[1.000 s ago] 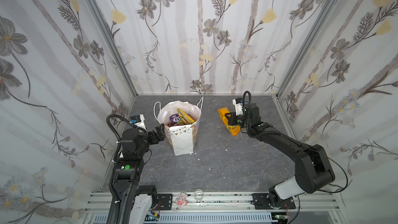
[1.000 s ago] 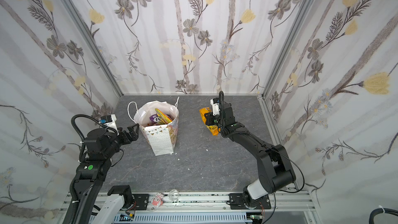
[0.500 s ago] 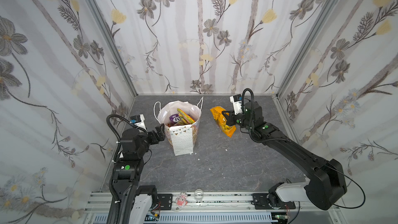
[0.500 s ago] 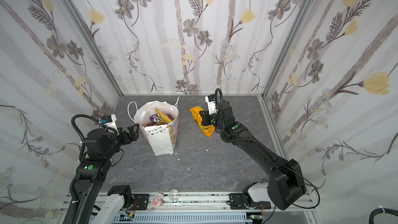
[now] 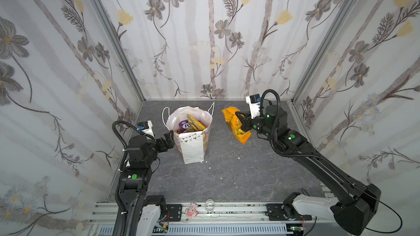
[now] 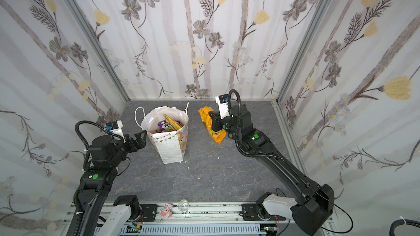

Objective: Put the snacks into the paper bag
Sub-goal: 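Carry the yellow mango bag with the right gripper over the paper bag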

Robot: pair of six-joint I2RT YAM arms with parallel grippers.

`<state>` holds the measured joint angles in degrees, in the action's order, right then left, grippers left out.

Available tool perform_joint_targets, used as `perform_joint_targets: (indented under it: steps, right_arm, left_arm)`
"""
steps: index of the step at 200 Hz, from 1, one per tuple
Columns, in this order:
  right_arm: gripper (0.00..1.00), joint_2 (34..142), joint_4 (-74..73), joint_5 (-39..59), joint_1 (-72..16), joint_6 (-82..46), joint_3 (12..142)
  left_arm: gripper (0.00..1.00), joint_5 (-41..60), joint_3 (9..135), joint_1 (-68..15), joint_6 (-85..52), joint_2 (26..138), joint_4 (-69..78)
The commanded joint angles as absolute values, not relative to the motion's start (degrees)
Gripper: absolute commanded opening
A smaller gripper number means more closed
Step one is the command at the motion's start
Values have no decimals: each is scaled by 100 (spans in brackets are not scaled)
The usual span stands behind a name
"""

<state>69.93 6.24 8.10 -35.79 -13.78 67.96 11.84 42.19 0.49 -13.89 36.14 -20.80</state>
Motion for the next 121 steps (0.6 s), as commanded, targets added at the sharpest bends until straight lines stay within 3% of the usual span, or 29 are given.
perform_joint_targets:
  steps: [1, 121]
  right_arm:
    - [0, 6988, 525, 760, -3698, -1162, 7101]
    - [0, 7379, 1234, 289, -4909, -731, 8569]
  left_arm:
    - [100, 1201, 4233, 53, -1371, 3604, -1920]
    - [100, 1217, 4229, 53, -1371, 3568, -1911]
